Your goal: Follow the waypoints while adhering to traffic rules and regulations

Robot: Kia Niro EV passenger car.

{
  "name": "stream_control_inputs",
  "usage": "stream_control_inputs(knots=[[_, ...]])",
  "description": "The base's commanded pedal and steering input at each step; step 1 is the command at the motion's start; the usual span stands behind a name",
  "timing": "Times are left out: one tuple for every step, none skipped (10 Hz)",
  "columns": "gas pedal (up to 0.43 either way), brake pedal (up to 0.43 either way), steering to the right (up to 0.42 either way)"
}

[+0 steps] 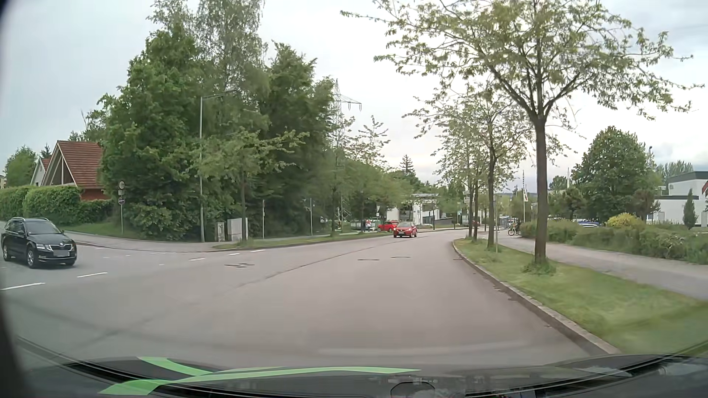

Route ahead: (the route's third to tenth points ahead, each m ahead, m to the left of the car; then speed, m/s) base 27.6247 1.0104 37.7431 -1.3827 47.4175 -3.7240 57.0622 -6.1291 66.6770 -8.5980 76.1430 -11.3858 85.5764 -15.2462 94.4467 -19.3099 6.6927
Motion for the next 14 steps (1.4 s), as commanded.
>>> stream_control_inputs(knots=[[0.059, 0.0, 0.003], [0.059, 0.0, 0.003], [0.059, 0.0, 0.003], [0.059, 0.0, 0.003], [0.059, 0.0, 0.003], [0.047, 0.0, 0.004], [0.047, 0.0, 0.006], [0.047, 0.0, 0.007], [0.047, 0.0, 0.007], [0.047, 0.0, 0.007], [0.047, 0.0, 0.007], [0.047, 0.0, 0.007], [0.047, 0.0, 0.007], [0.047, 0.0, 0.007]])
